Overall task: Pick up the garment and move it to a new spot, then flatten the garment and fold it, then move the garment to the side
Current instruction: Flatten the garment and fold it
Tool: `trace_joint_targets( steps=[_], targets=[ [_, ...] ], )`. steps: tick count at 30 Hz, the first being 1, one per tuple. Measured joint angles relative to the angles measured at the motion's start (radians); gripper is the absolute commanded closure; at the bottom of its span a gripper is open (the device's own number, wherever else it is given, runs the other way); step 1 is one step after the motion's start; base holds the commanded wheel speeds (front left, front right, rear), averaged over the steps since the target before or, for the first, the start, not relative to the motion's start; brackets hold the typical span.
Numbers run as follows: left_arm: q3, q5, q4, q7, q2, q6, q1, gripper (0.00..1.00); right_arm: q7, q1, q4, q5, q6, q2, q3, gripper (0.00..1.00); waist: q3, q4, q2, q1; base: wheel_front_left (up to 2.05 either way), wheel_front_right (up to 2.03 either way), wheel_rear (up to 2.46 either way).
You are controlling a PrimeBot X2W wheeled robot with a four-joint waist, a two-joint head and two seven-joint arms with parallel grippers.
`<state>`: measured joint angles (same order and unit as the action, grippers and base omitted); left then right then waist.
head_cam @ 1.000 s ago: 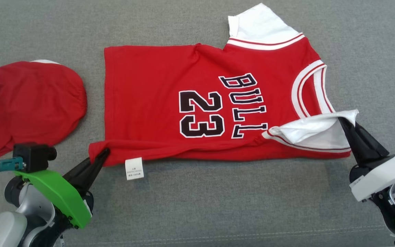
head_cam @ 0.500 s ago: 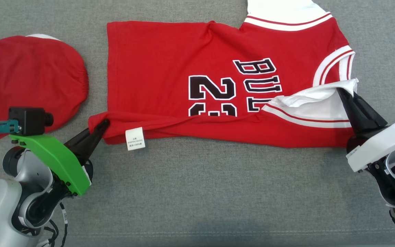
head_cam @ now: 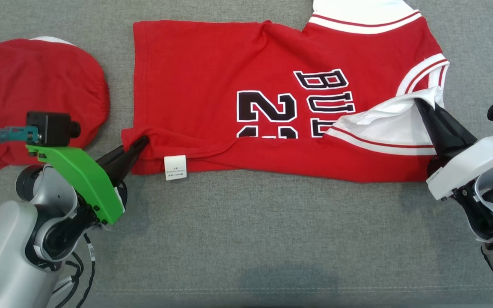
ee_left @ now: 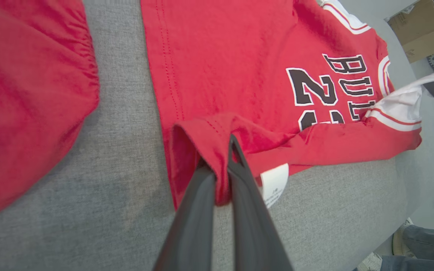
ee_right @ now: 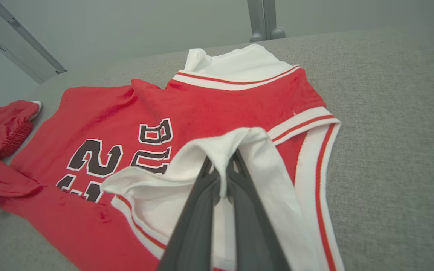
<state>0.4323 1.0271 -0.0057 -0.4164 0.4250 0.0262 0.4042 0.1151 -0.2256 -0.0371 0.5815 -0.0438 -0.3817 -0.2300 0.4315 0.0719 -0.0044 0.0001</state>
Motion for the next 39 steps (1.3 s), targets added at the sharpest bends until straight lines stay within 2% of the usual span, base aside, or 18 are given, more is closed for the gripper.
trace_joint_targets(
  steps=[13,14,15,16,17,24,32,39],
  targets=[
    [0.024,-0.002,0.055,-0.032,-0.023,0.000,0.051,1.00,0.000,-0.070,0.075,-0.021,-0.008,-0.017,0.005,1.00,0.005,-0.004,0.0000,0.0000,0.00,0.00,0.00],
    [0.024,0.000,0.060,-0.035,-0.031,-0.002,0.055,0.78,0.000,-0.075,0.082,-0.023,-0.008,-0.017,0.003,1.00,0.006,-0.003,0.0000,0.0000,0.00,0.00,0.00],
    [0.023,0.001,0.066,-0.038,-0.037,-0.010,0.057,0.56,0.000,-0.079,0.089,-0.028,-0.008,-0.017,0.001,0.82,0.006,-0.003,0.0000,-0.0001,0.00,0.00,0.00],
    [0.023,0.001,0.072,-0.037,-0.040,-0.010,0.060,0.14,0.000,-0.083,0.096,-0.033,-0.008,-0.017,-0.001,0.57,0.006,-0.002,0.0000,-0.0001,0.00,0.00,0.00],
    [0.023,0.001,0.080,-0.037,-0.042,-0.015,0.064,0.00,0.000,-0.087,0.103,-0.039,-0.008,-0.017,-0.005,0.00,0.007,-0.002,0.0000,0.0000,0.00,0.00,0.00],
    [0.016,-0.037,0.125,-0.009,-0.051,-0.036,0.097,0.00,-0.026,-0.116,0.152,-0.058,-0.008,0.005,-0.019,0.00,-0.004,0.000,0.0000,-0.0001,0.00,0.00,0.00],
    [-0.081,-0.049,0.126,0.159,-0.110,-0.061,0.126,0.00,-0.104,-0.088,0.187,-0.074,0.002,0.009,0.002,0.00,-0.039,0.004,0.0000,0.0000,0.00,0.00,0.00],
    [-0.073,-0.044,0.133,0.199,-0.115,-0.061,-0.063,0.00,-0.129,0.034,0.203,-0.073,0.003,0.036,-0.014,0.00,-0.078,-0.002,0.0000,-0.0001,0.00,0.00,0.00]
  ],
)
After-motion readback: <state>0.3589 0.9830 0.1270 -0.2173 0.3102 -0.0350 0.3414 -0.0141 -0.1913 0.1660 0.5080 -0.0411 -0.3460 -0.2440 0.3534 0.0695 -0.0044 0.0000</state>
